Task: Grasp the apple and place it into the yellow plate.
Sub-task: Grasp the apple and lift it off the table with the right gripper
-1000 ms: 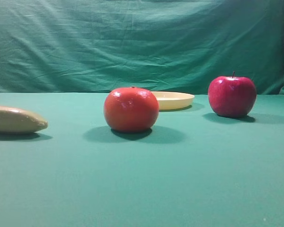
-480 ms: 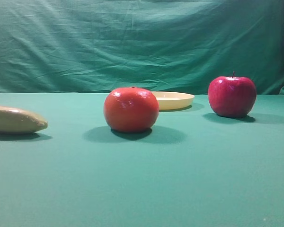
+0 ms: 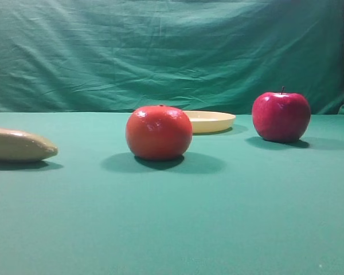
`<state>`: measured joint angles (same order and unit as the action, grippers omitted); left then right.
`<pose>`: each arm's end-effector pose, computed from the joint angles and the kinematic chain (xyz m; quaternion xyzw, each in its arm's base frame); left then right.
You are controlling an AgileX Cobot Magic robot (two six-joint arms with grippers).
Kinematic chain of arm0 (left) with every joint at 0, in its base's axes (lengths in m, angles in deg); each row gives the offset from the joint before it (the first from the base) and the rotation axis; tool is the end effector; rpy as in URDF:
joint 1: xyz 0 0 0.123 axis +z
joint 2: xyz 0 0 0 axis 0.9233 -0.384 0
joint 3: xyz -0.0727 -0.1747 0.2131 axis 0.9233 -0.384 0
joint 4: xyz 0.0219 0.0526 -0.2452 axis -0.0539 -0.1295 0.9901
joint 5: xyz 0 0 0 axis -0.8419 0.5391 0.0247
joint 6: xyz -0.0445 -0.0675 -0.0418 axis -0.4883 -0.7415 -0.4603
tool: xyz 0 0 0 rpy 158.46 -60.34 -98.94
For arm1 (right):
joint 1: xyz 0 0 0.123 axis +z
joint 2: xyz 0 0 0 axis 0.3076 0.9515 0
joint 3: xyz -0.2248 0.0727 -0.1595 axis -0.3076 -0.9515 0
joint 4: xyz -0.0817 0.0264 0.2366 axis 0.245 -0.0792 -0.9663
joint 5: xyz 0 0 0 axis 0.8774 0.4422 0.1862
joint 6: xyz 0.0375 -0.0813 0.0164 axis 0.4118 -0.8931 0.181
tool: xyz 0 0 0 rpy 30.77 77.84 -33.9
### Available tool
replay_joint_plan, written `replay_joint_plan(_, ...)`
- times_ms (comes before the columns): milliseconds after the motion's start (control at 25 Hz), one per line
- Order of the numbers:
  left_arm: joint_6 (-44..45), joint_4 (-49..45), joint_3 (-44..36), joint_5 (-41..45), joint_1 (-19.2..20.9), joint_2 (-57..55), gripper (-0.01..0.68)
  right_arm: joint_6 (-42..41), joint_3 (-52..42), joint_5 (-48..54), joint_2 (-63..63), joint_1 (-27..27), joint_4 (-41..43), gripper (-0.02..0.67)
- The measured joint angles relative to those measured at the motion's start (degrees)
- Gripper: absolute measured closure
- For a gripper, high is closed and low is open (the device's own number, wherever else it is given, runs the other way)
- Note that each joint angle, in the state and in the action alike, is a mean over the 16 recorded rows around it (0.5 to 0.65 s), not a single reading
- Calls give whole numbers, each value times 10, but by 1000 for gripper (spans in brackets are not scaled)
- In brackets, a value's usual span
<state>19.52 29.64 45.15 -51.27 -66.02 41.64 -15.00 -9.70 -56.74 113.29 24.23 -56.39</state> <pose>0.0532 -0.0087 0.1787 -0.0381 0.7833 -0.0851 0.6147 0.2469 0.0361 0.2761 -0.1588 0.9274 0.0308 0.3372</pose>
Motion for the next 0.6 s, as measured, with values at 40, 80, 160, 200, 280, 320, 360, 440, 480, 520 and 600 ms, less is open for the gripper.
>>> replay_joint_plan(40, 0, 0, 0, 0, 0, 0, 516, 0, 11, 2, 14, 6, 1, 649)
replay_joint_plan(80, 0, 0, 0, 0, 0, 0, 516, 0, 21, 3, 27, 13, 2, 649)
replay_joint_plan(160, 0, 0, 0, 0, 0, 0, 516, 0, 43, 5, 54, 26, 3, 638)
replay_joint_plan(200, 0, 0, 0, 0, 0, 0, 516, 0, 53, 4, 68, 32, 4, 626)
replay_joint_plan(280, 0, 0, 0, 0, 0, 0, 516, -1, 72, 1, 94, 44, 5, 587)
replay_joint_plan(320, 0, 0, 0, 0, 0, 0, 516, -1, 81, -1, 106, 49, 5, 558)
replay_joint_plan(360, 0, 0, 0, 0, 0, 0, 516, -1, 89, -4, 118, 53, 5, 523)
replay_joint_plan(440, 0, 0, 0, 0, 0, 0, 516, -1, 106, -9, 140, 57, 3, 445)
replay_joint_plan(480, 0, 0, 0, 0, 0, 0, 516, -1, 113, -12, 150, 58, 1, 404)
replay_joint_plan(520, 0, 0, 0, 0, 0, 0, 516, -1, 121, -14, 160, 58, -1, 363)
replay_joint_plan(600, 0, 0, 0, 0, 0, 0, 516, -1, 134, -19, 178, 59, -7, 283)
